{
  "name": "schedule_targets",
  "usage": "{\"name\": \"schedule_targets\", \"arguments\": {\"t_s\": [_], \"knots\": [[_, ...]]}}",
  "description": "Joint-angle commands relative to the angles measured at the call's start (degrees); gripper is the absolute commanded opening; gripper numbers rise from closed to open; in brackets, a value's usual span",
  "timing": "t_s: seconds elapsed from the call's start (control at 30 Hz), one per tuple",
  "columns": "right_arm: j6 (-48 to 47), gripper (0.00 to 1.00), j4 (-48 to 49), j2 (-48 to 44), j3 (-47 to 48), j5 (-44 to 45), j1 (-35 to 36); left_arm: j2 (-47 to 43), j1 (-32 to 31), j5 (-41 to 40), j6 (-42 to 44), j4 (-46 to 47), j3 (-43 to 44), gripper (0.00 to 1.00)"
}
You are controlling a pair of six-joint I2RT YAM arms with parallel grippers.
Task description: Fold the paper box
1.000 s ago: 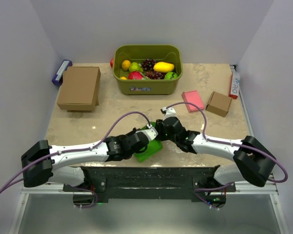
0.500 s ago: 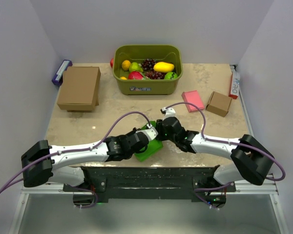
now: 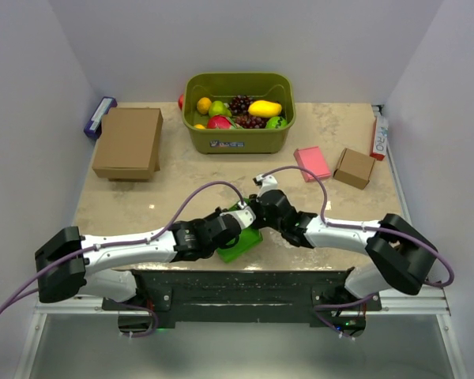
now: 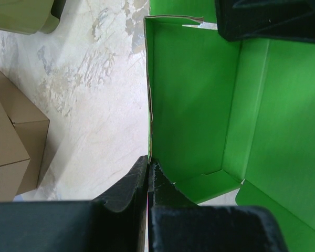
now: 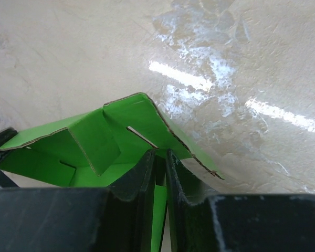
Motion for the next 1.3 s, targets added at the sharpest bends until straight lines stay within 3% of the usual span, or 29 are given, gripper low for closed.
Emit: {"name": "schedule_targets", "arguments": {"t_s": [0.0, 0.47, 0.67, 0.77, 0.9, 1.27], "knots": [[-0.39, 0.15, 4.48, 1.59, 0.38, -2.06, 1.4, 0.34, -0.26, 0.88, -0.69, 2.42, 0.39, 0.0], [3.74, 0.2, 2.82, 2.56, 0.37, -3.9, 3.68, 1.48, 0.01, 1.67, -1.57, 2.16, 0.48, 0.0], [2.26, 0.51, -11.75, -7.27, 2.04, 2.07, 2.98, 1.04, 0.18, -0.79, -2.71, 1.37, 0.04, 0.0], [1.11, 0.61, -18.79, -13.86, 1.96, 3.47, 1.14, 1.13, 0.09, -1.05, -2.89, 1.28, 0.13, 0.0], [-0.12, 0.65, -24.33, -20.46, -0.14, 3.74, -3.16, 1.04, 0.18, -0.79, -2.98, 1.19, 0.22, 0.0], [-9.43, 0.66, -15.13, -15.56, -0.15, -5.04, -6.42, -0.89, 0.09, 1.49, -3.07, 1.81, -0.05, 0.0]]}}
